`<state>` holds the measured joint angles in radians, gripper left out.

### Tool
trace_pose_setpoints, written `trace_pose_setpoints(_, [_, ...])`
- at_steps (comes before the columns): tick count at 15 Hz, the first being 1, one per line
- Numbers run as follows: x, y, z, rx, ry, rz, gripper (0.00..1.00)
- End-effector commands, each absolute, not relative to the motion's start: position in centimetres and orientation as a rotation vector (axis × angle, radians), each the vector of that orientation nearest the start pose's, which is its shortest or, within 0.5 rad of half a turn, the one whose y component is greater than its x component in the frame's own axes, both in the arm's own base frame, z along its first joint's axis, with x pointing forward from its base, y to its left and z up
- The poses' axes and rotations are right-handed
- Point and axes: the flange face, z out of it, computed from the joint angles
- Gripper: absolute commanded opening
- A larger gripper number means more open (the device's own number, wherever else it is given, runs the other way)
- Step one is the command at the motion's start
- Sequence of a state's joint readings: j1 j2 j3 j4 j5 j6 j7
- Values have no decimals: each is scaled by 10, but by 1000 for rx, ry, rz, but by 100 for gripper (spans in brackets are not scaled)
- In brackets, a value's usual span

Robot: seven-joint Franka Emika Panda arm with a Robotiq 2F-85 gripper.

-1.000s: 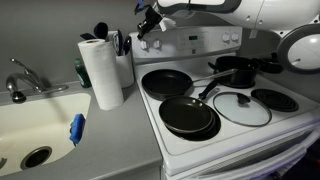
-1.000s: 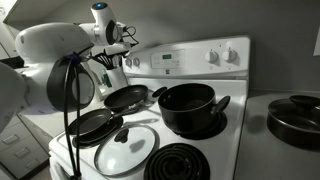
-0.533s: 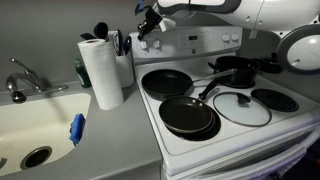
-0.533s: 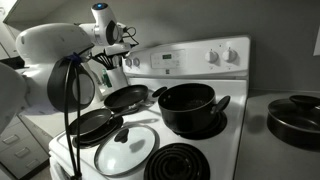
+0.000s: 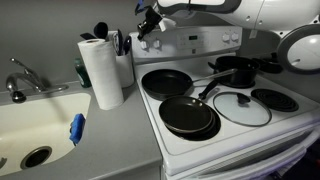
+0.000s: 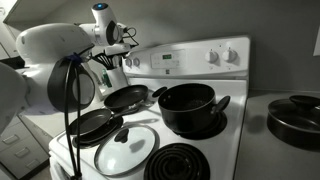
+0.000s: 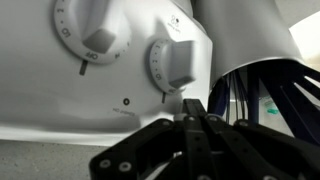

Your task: Turn on the stove

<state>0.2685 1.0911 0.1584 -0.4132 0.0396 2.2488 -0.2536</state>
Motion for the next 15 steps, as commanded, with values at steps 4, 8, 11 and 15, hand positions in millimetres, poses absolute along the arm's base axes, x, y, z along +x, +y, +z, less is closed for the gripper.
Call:
trace_pose_setpoints(4, [798, 249, 475, -2666, -657, -998, 0])
trace_pose_setpoints(8, [799, 248, 472, -2663, -630, -987, 0])
trace_pose_setpoints(11, [800, 249, 466, -2659, -605, -963, 0])
trace_pose_setpoints(15, [801, 249, 452, -2650, -579, -917, 0])
